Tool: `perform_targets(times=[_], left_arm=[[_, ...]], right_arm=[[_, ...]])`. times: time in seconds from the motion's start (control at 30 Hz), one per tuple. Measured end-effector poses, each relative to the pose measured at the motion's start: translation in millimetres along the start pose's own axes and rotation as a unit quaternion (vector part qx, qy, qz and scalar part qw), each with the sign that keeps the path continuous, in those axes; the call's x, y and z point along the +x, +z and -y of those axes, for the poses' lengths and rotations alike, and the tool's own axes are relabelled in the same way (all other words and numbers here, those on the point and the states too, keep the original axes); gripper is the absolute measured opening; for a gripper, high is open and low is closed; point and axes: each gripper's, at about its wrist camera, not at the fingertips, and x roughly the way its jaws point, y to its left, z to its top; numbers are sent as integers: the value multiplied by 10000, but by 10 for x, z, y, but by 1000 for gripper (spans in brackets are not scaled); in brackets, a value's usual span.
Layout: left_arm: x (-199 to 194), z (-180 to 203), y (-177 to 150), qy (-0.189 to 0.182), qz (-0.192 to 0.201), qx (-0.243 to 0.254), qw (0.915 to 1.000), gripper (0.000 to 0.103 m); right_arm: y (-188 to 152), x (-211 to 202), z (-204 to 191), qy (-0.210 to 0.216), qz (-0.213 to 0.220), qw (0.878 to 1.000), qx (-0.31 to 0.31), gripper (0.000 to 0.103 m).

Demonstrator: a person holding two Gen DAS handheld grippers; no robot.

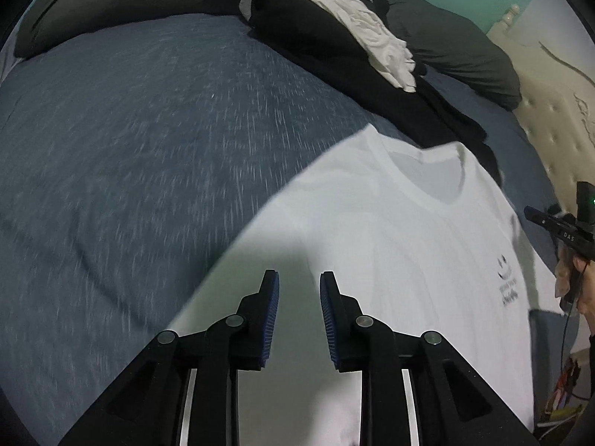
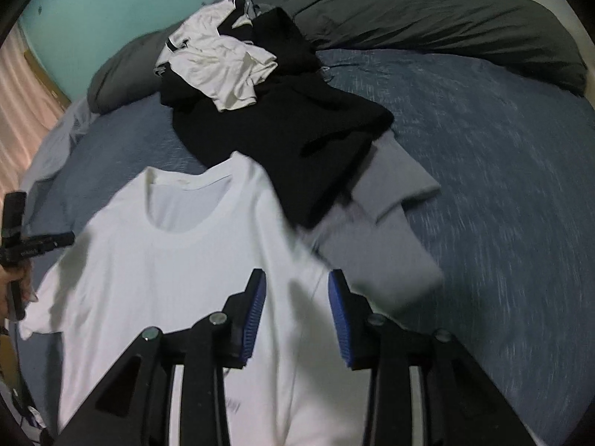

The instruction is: Fold clothes

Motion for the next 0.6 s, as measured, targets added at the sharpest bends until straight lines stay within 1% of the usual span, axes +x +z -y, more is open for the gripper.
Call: perform_targets(times=[0.1,0.2,0.27,0.3,0.33,0.4,0.47,0.5,0.53,0.6], left_arm=[[158,0,172,21,52,71,10000,33],[282,-19,286,91,61,97,9999,37],[367,-28,312,174,59,115,9998,39],[395,-28,308,213,57,123,9997,39],[425,-30,298,202,36,120,9997,39],[478,-34,276,182,2,105,9998,39],[492,-31,265,168,22,113,9998,38],[493,-29,267,176,24,128,9998,30],[494,-26,268,184,26,143,9997,19],[496,-22,270,200,29,173,9996,8]], right_arm=[[99,222,-8,-73,-150,9997,-197,35],[102,342,-35,28,-267,9989,-388,35],[90,364,-45,45,-253,9985,-492,25],[86,357,-39,35,-216,9985,-509,14],[85,337,-22,14,-163,9986,-494,9],[92,276,-2,-76,-52,9987,-507,4],[111,203,2,-134,71,9983,-561,3],[120,169,-3,-173,119,9980,-603,3],[134,138,-7,-220,158,9975,-646,3],[174,83,-12,-335,219,9965,-730,3]])
